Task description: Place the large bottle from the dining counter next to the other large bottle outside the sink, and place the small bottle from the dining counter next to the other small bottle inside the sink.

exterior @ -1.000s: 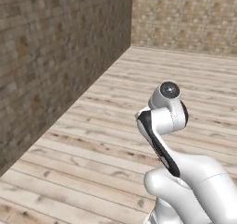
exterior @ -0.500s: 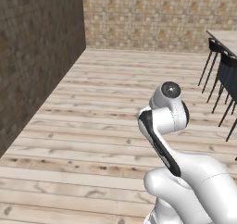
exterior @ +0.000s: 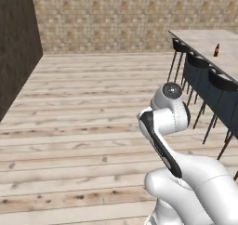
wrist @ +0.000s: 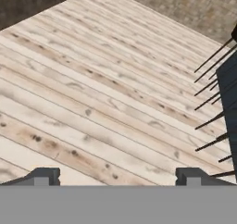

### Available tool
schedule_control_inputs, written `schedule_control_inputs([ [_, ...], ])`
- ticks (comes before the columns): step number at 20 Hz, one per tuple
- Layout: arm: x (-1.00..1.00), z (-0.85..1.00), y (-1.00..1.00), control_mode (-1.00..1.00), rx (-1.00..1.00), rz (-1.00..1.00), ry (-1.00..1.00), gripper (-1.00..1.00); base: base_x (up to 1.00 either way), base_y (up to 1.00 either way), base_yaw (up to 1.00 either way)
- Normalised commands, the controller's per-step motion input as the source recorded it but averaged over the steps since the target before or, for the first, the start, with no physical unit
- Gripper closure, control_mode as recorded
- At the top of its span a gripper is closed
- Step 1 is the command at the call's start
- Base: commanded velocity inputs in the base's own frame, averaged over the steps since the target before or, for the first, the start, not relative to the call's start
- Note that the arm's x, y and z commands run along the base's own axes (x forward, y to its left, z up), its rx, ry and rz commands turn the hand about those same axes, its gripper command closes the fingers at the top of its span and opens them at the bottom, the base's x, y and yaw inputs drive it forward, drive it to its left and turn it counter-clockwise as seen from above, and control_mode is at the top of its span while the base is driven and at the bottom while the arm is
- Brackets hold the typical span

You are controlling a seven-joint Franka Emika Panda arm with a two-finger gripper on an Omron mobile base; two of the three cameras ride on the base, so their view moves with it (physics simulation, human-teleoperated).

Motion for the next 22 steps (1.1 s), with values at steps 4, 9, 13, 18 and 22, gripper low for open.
schedule_control_inputs([
  [4, 0.0, 0.0, 0.0, 1.0, 0.0, 0.0, 0.0, -1.0, 0.9, 0.01, -0.36],
  [9, 0.0, 0.0, 0.0, 1.0, 0.0, 0.0, 0.0, -1.0, 0.99, 0.07, -0.32],
  [13, 0.0, 0.0, 0.0, 1.0, 0.0, 0.0, 0.0, -1.0, 1.0, 0.12, -0.35],
  [18, 0.0, 0.0, 0.0, 1.0, 0.0, 0.0, 0.0, -1.0, 0.98, 0.22, -0.43],
  [22, 0.0, 0.0, 0.0, 1.0, 0.0, 0.0, 0.0, -1.0, 0.84, 0.32, -0.46],
])
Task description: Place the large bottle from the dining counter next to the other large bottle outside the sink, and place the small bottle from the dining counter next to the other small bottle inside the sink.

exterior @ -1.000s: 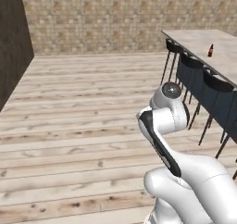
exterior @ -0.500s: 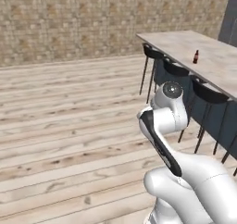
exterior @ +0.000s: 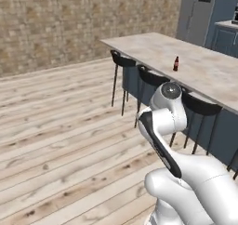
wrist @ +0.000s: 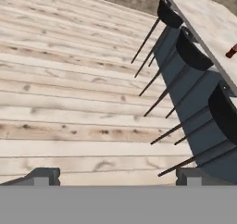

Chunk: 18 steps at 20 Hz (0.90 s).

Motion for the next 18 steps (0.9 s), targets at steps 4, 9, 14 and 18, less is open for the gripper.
schedule_control_inputs([
  [4, 0.0, 0.0, 0.0, 1.0, 0.0, 0.0, 0.0, -1.0, 0.65, 0.42, -0.48],
  [9, 0.0, 0.0, 0.0, 1.0, 0.0, 0.0, 0.0, -1.0, 0.47, 0.49, -0.5],
  [14, 0.0, 0.0, 0.0, 1.0, 0.0, 0.0, 0.0, -1.0, 0.46, 0.54, -0.51],
  [18, 0.0, 0.0, 0.0, 1.0, 0.0, 0.0, 0.0, -1.0, 0.45, 0.59, -0.46],
])
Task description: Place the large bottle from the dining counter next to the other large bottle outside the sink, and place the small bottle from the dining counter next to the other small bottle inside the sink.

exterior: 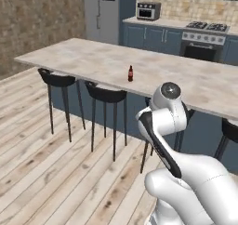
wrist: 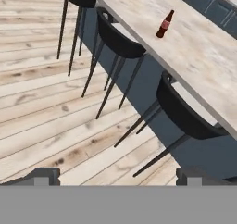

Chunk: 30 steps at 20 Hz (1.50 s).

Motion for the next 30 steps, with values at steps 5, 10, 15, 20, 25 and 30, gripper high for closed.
schedule_control_inputs([
  [5, 0.0, 0.0, 0.0, 1.0, 0.0, 0.0, 0.0, -1.0, 0.48, 0.65, -0.44],
  [10, 0.0, 0.0, 0.0, 1.0, 0.0, 0.0, 0.0, -1.0, 0.4, 0.64, -0.44],
  [15, 0.0, 0.0, 0.0, 1.0, 0.0, 0.0, 0.0, -1.0, 0.42, 0.58, -0.43],
  [20, 0.0, 0.0, 0.0, 1.0, 0.0, 0.0, 0.0, -1.0, 0.46, 0.53, -0.4],
  [25, 0.0, 0.0, 0.0, 1.0, 0.0, 0.0, 0.0, -1.0, 0.46, 0.48, -0.28],
  [30, 0.0, 0.0, 0.0, 1.0, 0.0, 0.0, 0.0, -1.0, 0.47, 0.49, -0.15],
])
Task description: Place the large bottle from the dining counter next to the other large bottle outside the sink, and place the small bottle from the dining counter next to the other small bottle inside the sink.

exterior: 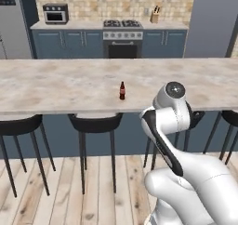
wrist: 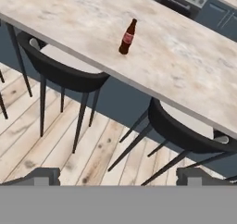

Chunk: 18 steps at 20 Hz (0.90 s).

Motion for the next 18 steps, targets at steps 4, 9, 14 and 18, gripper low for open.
schedule_control_inputs([
  [4, 0.0, 0.0, 0.0, 1.0, 0.0, 0.0, 0.0, -1.0, 0.51, 0.26, -0.08],
  [9, 0.0, 0.0, 0.0, 1.0, 0.0, 0.0, 0.0, -1.0, 0.57, 0.15, -0.06],
  [14, 0.0, 0.0, 0.0, 1.0, 0.0, 0.0, 0.0, -1.0, 0.55, 0.19, -0.07],
  [18, 0.0, 0.0, 0.0, 1.0, 0.0, 0.0, 0.0, -1.0, 0.38, 0.34, -0.1],
])
